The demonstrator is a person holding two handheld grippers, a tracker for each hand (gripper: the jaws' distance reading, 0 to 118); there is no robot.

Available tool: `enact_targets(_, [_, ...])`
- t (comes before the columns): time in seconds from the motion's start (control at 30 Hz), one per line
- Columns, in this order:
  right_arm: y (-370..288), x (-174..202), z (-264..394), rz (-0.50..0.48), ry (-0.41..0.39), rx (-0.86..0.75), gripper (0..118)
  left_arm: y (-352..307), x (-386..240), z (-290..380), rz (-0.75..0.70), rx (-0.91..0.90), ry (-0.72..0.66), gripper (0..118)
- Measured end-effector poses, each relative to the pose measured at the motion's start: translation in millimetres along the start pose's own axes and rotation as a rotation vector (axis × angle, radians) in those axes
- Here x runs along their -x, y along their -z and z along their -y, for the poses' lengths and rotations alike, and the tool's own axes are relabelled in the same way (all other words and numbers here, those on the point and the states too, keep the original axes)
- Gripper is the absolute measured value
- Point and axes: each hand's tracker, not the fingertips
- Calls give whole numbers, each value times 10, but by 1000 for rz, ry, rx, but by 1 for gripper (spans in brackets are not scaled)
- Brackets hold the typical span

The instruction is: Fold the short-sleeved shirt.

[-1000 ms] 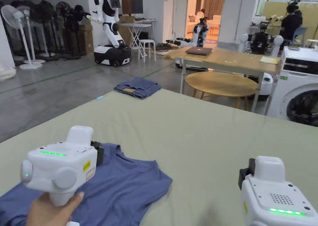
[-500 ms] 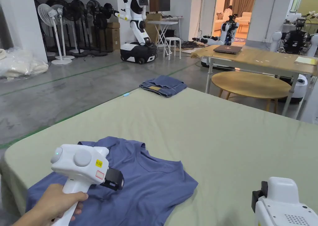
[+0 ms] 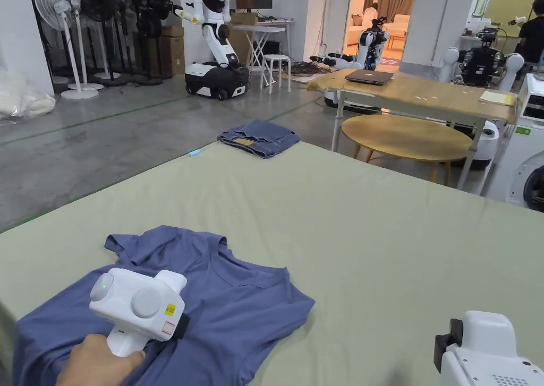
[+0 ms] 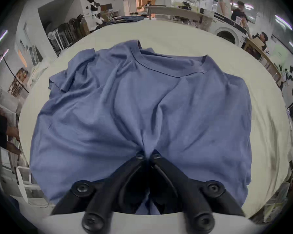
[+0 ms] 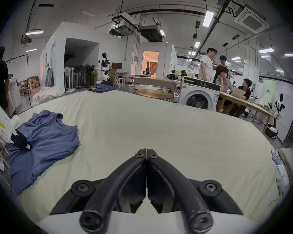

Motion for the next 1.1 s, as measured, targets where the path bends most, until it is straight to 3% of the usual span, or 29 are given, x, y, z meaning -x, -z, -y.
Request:
enact_targets(0.2, [-65,-133,-3,22,20,-9,0,-344,24,-3,7,-193,-37,0])
enact_targets(0.3, [-130,-252,-57,42,40,-30,0,-671,34,-157,87,-307,-95,0])
enact_targets(0.53, [-341,-567,-229,94,74,-80,0,-1500,-458,-680,143,-521,-47,0])
enact_targets(0.8, [-644,-1034,-324,170,118,-123,0,-2187,-1663,-1189,346,-623,129,0])
enact_targets(1.1, [-1069,-1631,-247,287,154,-147,0,-2298,-3437,-1264,618,-593,333,0])
